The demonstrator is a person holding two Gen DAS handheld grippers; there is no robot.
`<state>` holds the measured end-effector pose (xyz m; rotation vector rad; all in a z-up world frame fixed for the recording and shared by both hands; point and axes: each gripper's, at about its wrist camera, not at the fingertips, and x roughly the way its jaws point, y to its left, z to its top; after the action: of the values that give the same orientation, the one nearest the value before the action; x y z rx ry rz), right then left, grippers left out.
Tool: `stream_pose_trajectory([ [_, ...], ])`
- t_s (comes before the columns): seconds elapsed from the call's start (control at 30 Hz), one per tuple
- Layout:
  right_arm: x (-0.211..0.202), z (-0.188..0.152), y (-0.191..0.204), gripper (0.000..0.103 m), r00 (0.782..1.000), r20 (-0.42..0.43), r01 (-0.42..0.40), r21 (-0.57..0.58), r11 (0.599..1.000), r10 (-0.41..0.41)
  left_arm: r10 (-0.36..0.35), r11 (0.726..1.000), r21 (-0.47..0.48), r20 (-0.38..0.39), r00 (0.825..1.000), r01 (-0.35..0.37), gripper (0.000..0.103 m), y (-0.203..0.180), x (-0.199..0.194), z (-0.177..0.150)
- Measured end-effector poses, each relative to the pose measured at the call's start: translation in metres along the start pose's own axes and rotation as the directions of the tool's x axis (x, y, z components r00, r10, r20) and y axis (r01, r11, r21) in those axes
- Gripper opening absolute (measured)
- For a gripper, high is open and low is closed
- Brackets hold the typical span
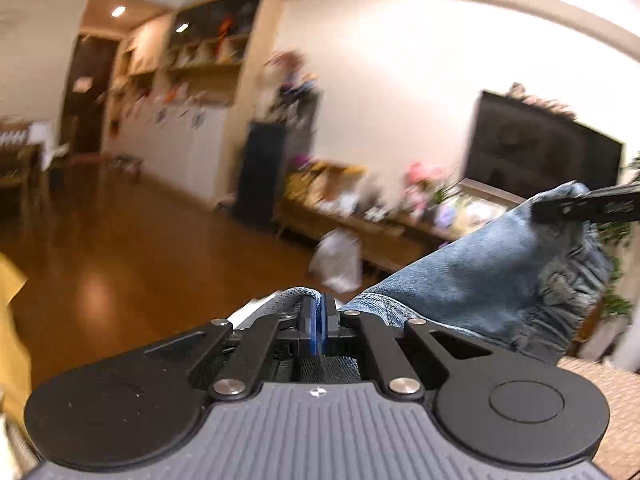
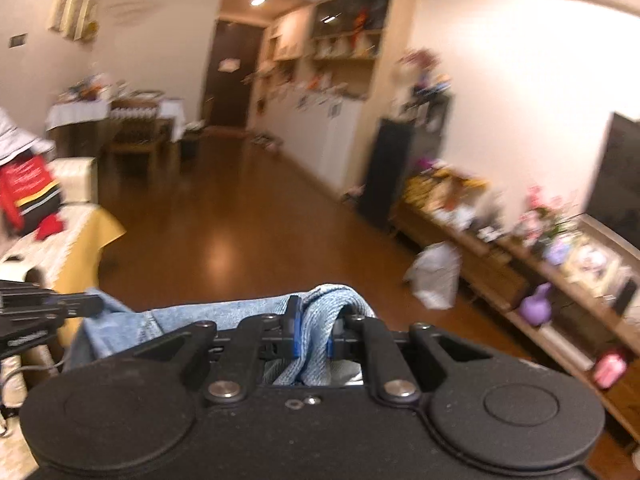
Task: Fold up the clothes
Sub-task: 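Lift the blue jeans from the pile and carry them to the lace table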
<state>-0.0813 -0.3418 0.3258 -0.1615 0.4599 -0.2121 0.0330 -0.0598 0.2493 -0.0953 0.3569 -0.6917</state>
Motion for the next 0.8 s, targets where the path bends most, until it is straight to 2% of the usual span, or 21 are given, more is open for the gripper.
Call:
stream_pose_trajectory([
  [0.1, -0.032, -0.002, -0.042, 0.103, 0.997, 0.012, 0.077, 0.043, 0.996, -0.078, -0.086, 0.996, 0.040, 0.031, 0.996, 0.085, 0.001, -0.044, -0.005, 0.022],
  [0.2, -0.064, -0.005, -0.084, 0.103, 0.988, 0.008, 0.154, 0.083, 0.985, -0.156, -0.185, 0.980, 0.077, 0.021, 0.982, 0.183, 0.001, -0.096, -0.003, 0.028],
  [0.4, -0.118, -0.041, -0.155, 0.103, 0.949, -0.090, 0.309, 0.091, 0.947, -0.301, -0.361, 0.923, 0.125, -0.045, 0.931, 0.364, 0.001, -0.196, 0.009, 0.017],
  [0.53, -0.153, -0.074, -0.195, 0.103, 0.904, -0.139, 0.416, 0.069, 0.907, -0.404, -0.472, 0.861, 0.153, -0.119, 0.874, 0.486, 0.001, -0.267, 0.012, -0.001],
  [0.6, -0.165, -0.088, -0.213, 0.103, 0.884, -0.159, 0.455, 0.068, 0.888, -0.440, -0.525, 0.820, 0.171, -0.153, 0.837, 0.546, 0.001, -0.305, 0.007, -0.011],
  [0.7, -0.181, -0.116, -0.240, 0.103, 0.836, -0.199, 0.527, 0.035, 0.849, -0.511, -0.576, 0.773, 0.177, -0.207, 0.791, 0.609, 0.001, -0.367, -0.006, -0.030],
  [0.8, -0.198, -0.153, -0.271, 0.103, 0.801, -0.244, 0.574, 0.058, 0.817, -0.546, -0.596, 0.735, 0.194, -0.272, 0.755, 0.650, 0.001, -0.427, -0.002, -0.060],
])
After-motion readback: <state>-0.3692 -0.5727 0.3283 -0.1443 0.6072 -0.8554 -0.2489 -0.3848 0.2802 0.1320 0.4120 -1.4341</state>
